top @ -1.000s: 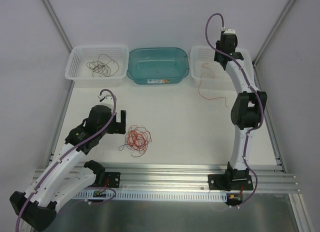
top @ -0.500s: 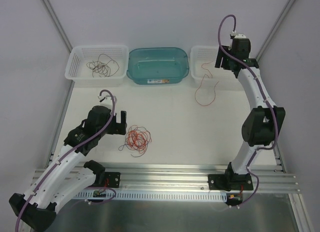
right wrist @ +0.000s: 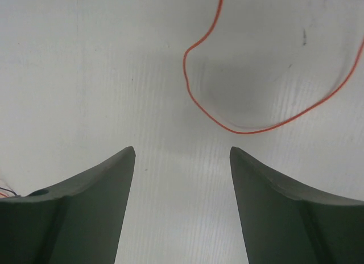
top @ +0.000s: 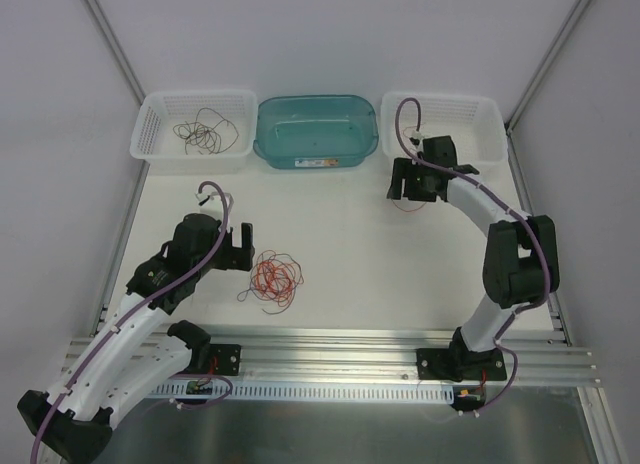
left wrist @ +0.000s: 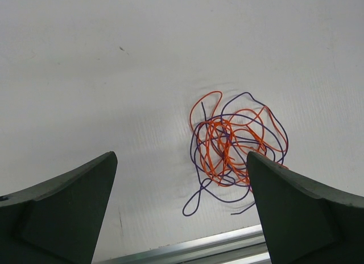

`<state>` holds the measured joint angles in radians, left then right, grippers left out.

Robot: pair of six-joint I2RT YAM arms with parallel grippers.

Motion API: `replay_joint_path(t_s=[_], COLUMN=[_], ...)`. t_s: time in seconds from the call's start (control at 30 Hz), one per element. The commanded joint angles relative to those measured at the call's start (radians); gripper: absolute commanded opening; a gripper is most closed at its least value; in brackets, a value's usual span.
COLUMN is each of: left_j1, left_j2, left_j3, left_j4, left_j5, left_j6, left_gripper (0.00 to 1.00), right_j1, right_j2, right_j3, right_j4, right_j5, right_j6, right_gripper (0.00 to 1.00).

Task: Untangle the cables

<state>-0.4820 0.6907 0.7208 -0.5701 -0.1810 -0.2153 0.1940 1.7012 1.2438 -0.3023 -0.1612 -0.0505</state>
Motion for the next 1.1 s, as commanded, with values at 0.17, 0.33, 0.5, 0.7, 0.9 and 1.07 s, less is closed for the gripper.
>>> replay_joint_path(t_s=[0.17, 0.33, 0.5, 0.7, 0.9, 1.07], left_j1=[0.014, 0.017, 0.019, 0.019, 0.022, 0.022], left_j2=[-0.017, -0.011, -0.005, 0.0, 0.001, 0.0], left_j3=[-0.001, 0.0, 0.0, 0.0, -0.001, -0.001], left_j4=[0.027, 0.026, 0.027, 0.029, 0.03, 0.03], left_j5=[0.029, 0.029, 0.035, 0.043, 0.043, 0.044], left_j6=[0.027, 0.03, 0.028, 0.031, 0.031, 0.03], left_gripper=[0.99, 0.99, 0.99, 0.99, 0.99, 0.99], right_j1=[0.021, 0.021, 0.025, 0.032, 0.033, 0.033], right_j2=[0.107, 0.195, 0.248, 0.281, 0.285, 0.247], right_j3=[0.035, 0.097, 0.126, 0.125, 0.102, 0.082], right_j4=[0.095, 0.098, 0.1, 0.114, 0.137, 0.141], right_j5=[-0.021, -0.038, -0.063, -0.067, -0.075, -0.077], right_j6=[-0.058, -0.038, -0.014, 0.003, 0.023, 0.023], right_gripper=[0.68, 0.65, 0.61, 0.53, 0.38, 0.2])
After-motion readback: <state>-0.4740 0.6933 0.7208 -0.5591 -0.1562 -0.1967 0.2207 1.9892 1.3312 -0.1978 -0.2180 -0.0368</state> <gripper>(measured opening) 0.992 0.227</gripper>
